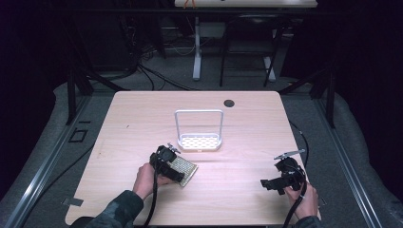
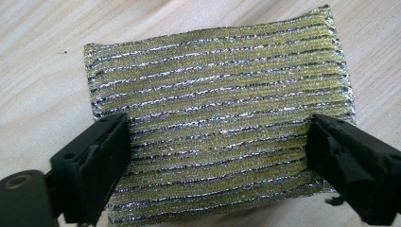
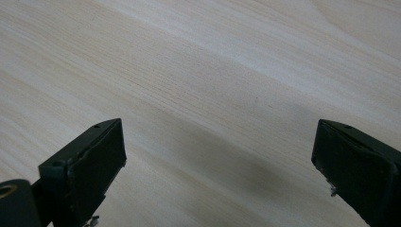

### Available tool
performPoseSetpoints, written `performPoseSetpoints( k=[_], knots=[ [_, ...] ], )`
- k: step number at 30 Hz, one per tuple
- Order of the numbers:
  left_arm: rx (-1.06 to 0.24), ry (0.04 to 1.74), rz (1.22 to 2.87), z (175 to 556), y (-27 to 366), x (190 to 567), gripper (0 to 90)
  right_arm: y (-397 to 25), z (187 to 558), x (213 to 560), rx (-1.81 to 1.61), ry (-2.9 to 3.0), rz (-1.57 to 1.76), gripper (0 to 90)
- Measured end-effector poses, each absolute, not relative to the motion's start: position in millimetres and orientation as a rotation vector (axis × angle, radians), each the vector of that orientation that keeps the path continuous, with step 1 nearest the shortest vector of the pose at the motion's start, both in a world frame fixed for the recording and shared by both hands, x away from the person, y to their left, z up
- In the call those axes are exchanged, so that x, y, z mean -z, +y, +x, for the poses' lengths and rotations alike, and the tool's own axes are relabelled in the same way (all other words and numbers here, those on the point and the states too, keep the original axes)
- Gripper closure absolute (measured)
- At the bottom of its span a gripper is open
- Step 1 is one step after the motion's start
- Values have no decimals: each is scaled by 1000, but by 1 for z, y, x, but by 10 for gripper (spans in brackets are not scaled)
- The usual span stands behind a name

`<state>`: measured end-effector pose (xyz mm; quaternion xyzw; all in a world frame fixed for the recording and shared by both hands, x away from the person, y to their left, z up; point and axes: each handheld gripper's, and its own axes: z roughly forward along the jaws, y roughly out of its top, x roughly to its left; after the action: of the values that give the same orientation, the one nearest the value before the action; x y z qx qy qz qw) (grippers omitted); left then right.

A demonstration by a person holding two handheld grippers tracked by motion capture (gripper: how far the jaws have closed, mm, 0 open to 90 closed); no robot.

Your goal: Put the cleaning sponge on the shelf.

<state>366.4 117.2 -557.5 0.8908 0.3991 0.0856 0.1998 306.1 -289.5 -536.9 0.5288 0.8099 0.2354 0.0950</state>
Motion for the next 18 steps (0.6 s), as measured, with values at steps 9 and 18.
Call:
performPoseSetpoints(
  k=[9,18],
  knots=[
    [-249,1102,2484,366,119,556,164,-289,306,537,-700,2401,1583,36],
    [-261,1085,2471,365,120,554,299,-290,306,537,-694,2400,1571,38]
  ],
)
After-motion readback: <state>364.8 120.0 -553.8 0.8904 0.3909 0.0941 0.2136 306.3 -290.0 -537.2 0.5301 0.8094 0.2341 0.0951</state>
